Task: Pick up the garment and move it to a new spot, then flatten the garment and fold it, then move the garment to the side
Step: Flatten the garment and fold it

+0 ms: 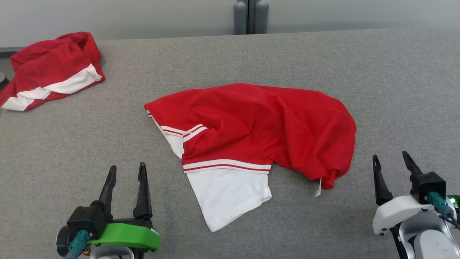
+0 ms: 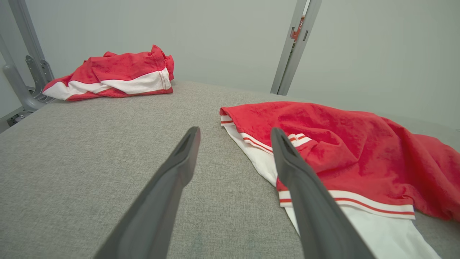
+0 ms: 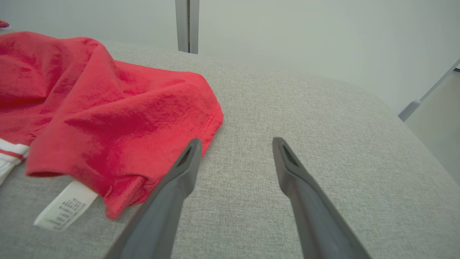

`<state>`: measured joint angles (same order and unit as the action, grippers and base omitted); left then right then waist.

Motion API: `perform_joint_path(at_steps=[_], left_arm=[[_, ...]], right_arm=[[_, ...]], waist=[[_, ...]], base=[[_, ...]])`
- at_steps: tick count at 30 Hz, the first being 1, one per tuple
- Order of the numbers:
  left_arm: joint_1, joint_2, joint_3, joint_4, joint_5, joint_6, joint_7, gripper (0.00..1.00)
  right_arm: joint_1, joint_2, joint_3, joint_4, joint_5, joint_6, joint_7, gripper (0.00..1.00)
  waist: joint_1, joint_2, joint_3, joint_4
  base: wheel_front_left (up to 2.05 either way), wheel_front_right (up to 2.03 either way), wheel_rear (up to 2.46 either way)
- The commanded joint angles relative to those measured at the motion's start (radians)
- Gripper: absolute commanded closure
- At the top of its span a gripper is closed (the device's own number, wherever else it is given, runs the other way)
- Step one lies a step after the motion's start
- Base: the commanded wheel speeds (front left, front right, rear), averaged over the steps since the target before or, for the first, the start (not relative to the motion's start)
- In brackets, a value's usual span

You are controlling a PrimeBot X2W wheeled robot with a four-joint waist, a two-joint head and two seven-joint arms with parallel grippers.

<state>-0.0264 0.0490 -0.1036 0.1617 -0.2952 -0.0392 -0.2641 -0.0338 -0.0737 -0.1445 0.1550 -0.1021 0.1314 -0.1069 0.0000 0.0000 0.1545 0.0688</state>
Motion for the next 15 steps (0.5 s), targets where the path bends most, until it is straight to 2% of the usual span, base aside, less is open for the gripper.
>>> perform_joint_path(at_steps=[1, 8, 15], left_arm=[[-0.005, 0.003, -0.001, -0.002, 0.003, -0.001, -0.001, 0.00], [-0.029, 0.003, -0.006, -0.001, 0.006, 0.001, -0.001, 0.00], [-0.035, 0.003, -0.001, -0.001, -0.005, 0.006, -0.001, 0.00]], right_arm=[[-0.031, 0.004, -0.006, 0.014, 0.005, -0.001, 0.012, 0.00], [-0.189, -0.013, 0.013, 0.234, 0.029, -0.001, 0.078, 0.00], [-0.282, -0.016, 0.057, 0.458, 0.117, -0.001, 0.154, 0.00]], waist=[[0.0000, 0.0000, 0.006, 0.008], [0.0000, 0.0000, 0.030, 0.045], [0.0000, 0.0000, 0.034, 0.084]], base=[[0.00, 0.00, 0.00], [0.00, 0.00, 0.00], [0.00, 0.00, 0.00]])
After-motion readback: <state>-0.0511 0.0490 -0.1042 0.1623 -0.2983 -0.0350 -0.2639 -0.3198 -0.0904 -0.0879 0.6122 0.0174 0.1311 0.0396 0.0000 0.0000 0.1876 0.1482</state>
